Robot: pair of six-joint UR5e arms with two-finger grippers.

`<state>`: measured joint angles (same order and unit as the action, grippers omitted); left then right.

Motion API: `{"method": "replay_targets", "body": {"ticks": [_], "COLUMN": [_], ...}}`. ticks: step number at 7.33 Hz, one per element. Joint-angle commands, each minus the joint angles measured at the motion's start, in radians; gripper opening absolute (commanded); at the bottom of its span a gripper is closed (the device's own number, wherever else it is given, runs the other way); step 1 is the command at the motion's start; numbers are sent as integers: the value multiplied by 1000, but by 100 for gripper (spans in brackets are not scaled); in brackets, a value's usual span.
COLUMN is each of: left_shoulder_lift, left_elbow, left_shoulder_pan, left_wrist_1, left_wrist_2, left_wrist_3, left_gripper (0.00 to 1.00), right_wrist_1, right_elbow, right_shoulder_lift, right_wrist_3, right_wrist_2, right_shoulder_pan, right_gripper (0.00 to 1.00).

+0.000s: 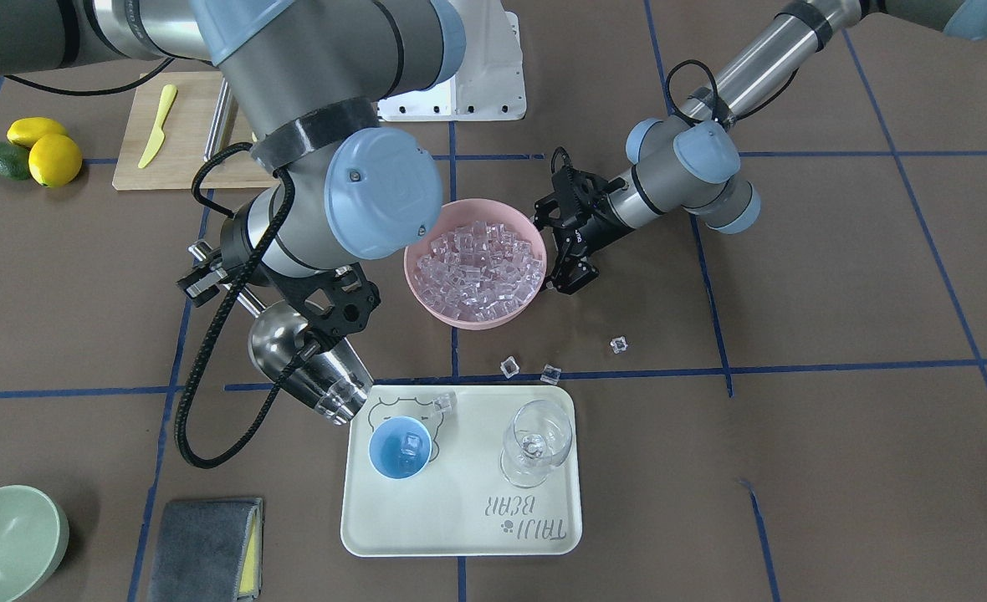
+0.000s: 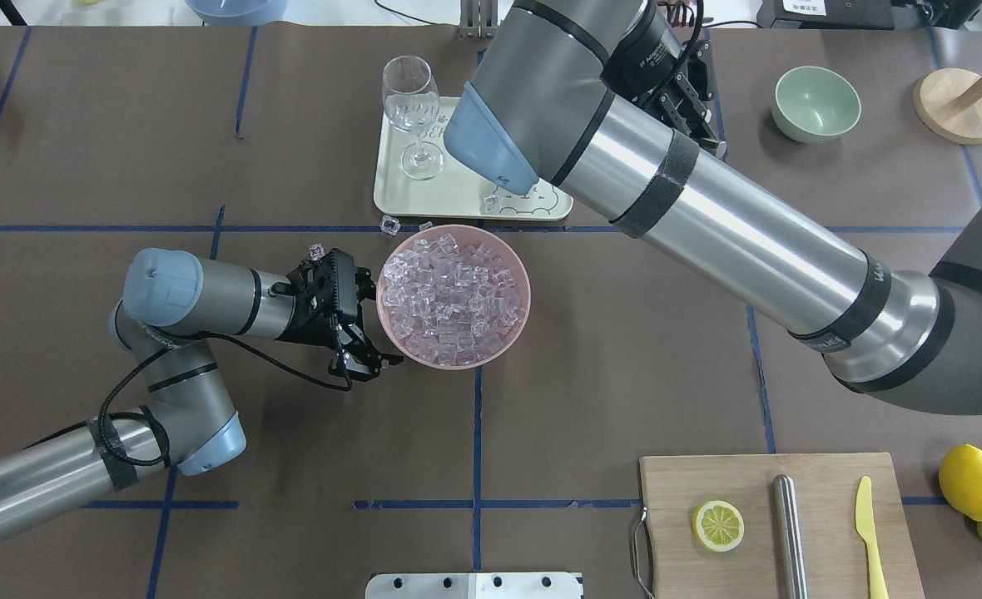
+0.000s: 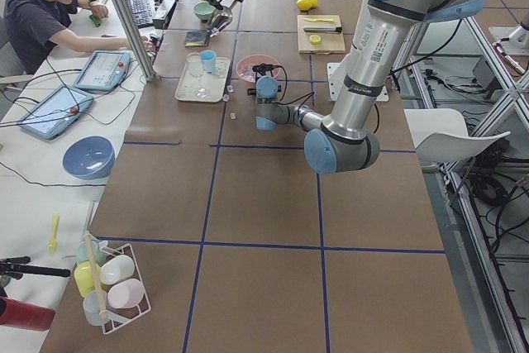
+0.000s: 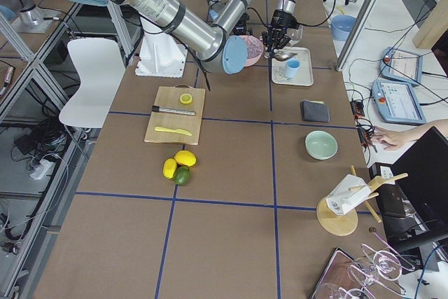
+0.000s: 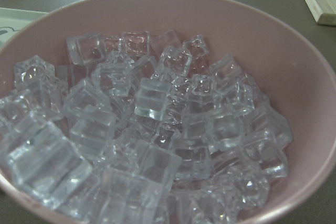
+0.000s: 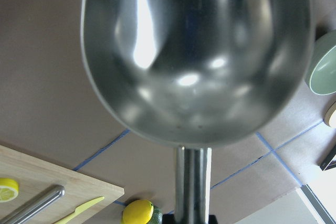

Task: Put ice in cup with scoop
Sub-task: 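Tip the scoop with the right gripper to pour ice into the cup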

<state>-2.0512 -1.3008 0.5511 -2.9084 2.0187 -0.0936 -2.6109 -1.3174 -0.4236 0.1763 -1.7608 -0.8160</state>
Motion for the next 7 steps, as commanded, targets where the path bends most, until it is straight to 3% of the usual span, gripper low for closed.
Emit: {"method": "replay_targets", "body": {"ticks": [1,4,7], "left_shoulder_lift": [0,0,3], "left_elbow": [0,0,-2], "left_shoulder_pan": [0,0,1], "left_wrist_1": [0,0,0], "left_wrist_2": [0,0,0], "left_wrist_3": [0,0,0], "left_gripper": [100,100,100], "right_wrist_1": [0,2,8], "right_elbow": [-3,-13,-90], "right_shoulder_lift": [0,-1,-70], "right_wrist_3": [0,-1,-26], "right_wrist_2": [0,-23,-197], "right_shoulder_pan": [0,-11,-80], "right_gripper": [0,0,0]}}
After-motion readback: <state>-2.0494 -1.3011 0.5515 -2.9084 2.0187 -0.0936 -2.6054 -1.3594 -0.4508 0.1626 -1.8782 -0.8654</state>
